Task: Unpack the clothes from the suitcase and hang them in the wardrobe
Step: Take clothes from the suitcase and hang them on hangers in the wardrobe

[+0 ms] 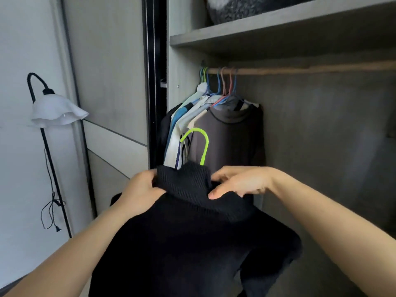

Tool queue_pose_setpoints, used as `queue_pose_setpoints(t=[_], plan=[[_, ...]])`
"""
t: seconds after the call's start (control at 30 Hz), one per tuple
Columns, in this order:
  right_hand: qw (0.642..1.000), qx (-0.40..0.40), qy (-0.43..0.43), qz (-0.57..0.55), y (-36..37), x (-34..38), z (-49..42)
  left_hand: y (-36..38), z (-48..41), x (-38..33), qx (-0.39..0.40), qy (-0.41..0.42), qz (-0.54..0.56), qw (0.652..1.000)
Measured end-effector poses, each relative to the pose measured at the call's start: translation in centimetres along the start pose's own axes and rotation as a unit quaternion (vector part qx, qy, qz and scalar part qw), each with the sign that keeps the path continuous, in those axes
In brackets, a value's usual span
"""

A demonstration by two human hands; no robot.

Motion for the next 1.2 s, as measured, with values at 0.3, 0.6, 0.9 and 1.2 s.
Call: queue_pose_setpoints(t=[0.3, 0.6, 0.9, 1.2], plan=[[0.988, -0.134, -0.006, -0.081, -4.7, -1.9, 2.7, 6.9, -4.6, -3.4, 0.125, -0.023, -0.007, 0.992], [0.785, -0.486, -0.206, -0.325, -17.8, 5.6, 11.9, 4.9, -13.8, -11.7, -0.011, 0.073, -0.173, 0.982], [0.771, -0.602, -0.142, -0.151, -21.3, 4.7, 9.9, 6.6, -20.9, -10.5, -0.035, 0.017, -0.283, 0.958], [0.780, -0.622, -0.062, 0.021, -28.9, 4.5, 3.6, 5.9, -22.8, -10.4, -0.120, 0.067, -0.267, 0.954]])
Point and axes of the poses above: each hand's wrist, its own z-axis away from the middle knuckle, its own y-axis out of the palm, x = y × z, the point moved 9 cm from there along -z, towards the middle knuckle, and after that the axes turned 11 degrees about -y, right-handed, at the moved point
